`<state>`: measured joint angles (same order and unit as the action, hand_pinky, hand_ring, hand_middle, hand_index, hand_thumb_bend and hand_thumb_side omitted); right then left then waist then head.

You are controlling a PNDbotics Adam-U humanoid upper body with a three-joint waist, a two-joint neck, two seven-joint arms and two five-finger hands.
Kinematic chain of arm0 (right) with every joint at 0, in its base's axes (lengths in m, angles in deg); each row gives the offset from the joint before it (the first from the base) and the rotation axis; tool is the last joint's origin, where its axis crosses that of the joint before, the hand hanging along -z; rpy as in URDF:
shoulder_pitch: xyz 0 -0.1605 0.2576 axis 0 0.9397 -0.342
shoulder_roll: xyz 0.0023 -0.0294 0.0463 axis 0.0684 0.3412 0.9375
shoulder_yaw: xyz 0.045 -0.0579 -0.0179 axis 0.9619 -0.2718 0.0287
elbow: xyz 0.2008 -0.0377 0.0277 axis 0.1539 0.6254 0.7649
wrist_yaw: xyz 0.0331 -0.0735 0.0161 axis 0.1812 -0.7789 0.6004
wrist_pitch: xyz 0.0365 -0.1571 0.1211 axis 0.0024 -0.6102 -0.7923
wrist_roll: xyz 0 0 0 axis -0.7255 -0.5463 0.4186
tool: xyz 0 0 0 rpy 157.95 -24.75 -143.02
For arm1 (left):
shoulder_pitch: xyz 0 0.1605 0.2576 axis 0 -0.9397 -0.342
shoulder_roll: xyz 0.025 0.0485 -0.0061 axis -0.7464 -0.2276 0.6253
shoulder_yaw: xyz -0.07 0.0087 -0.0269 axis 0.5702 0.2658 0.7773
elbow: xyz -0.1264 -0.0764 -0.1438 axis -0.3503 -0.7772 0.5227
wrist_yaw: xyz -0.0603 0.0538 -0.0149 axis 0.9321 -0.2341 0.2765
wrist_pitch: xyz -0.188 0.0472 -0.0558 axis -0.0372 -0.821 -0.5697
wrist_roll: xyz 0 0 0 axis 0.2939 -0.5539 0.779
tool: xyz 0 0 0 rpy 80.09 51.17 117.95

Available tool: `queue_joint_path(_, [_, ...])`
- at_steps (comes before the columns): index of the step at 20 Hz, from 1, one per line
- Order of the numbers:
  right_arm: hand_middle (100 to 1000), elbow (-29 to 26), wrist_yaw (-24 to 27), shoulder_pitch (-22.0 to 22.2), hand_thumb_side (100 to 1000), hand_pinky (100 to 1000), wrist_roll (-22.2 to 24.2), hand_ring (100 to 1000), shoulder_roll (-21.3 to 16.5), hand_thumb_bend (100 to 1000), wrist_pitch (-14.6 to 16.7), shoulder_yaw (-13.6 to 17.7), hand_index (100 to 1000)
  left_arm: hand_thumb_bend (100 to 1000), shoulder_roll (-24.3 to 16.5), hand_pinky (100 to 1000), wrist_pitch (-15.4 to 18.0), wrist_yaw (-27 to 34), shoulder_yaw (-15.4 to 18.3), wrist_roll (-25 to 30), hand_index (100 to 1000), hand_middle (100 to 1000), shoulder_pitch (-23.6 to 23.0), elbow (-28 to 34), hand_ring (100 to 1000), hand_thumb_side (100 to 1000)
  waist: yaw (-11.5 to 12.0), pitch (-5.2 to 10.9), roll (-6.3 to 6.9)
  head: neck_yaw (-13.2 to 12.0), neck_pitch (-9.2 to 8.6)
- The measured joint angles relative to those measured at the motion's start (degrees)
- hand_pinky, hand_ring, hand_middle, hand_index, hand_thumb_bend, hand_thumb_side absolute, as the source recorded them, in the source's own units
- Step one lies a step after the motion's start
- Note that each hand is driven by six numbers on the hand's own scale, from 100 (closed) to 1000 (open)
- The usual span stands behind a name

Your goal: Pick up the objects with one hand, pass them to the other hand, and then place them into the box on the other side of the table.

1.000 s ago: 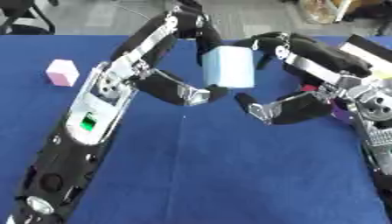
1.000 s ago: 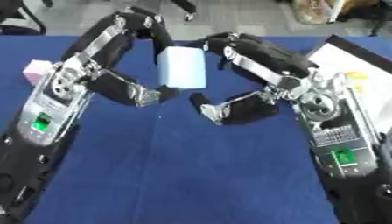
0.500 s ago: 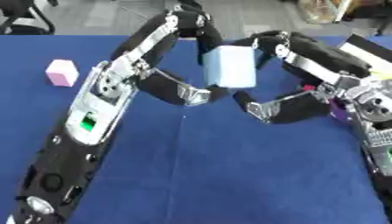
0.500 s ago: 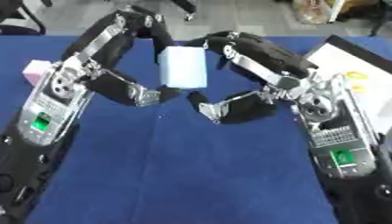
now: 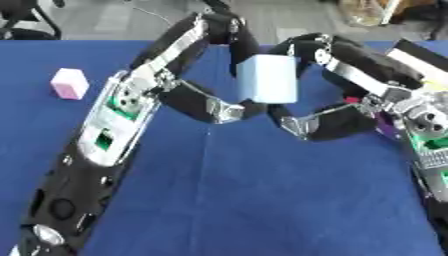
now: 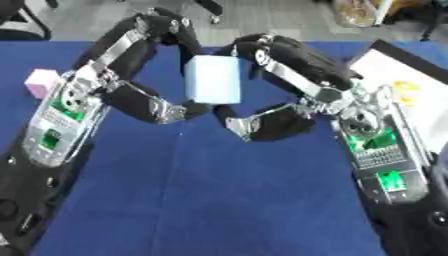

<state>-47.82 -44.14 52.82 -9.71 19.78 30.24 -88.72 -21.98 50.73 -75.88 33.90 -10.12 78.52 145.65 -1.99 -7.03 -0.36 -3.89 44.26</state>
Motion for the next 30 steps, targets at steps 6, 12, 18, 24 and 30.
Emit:
queue_joint_path(6, [552,0.00,0.53,0.06,171,540,-5.50,820,0.00,100,-1.72,-0.46,424,407,0.00,587,0.03,-0.01,0.39,0.24,487,456,0.20,0.01,398,127,-0.03,0.00,0.00,0.00,0.00])
queue_joint_path(12, [535,0.01,1.01,0.37,100,528,-11.02,807,-0.11,126,-2.51,-1.01,414,602,-0.03,639,0.14,-0.60,0.89,1.22,582,552,0.21,-0.16,479,264,-0.03,0.00,0.00,0.01,0.00])
queue_joint_path(18, [537,0.34,0.39,0.51,100,531,-12.13,808,-0.46,144,-1.39,-0.48,413,931,-0.05,700,0.90,-2.80,1.52,1.29,701,672,0.01,-0.21,582,440,-0.04,0.00,0.00,0.07,0.00])
queue_joint_path(24, [539,0.33,0.19,0.47,100,535,-11.99,810,-0.46,144,-0.48,0.02,411,1000,-0.03,734,2.35,-6.24,1.67,-0.95,772,745,0.00,-0.60,656,448,-0.08,0.00,0.00,0.25,0.00])
queue_joint_path(30, [541,0.33,0.27,0.44,100,537,-11.80,809,-0.42,150,0.33,0.06,410,976,-0.02,733,1.83,-9.77,2.64,-7.60,782,755,0.00,-1.30,670,479,-0.28,0.00,0.00,0.35,0.00])
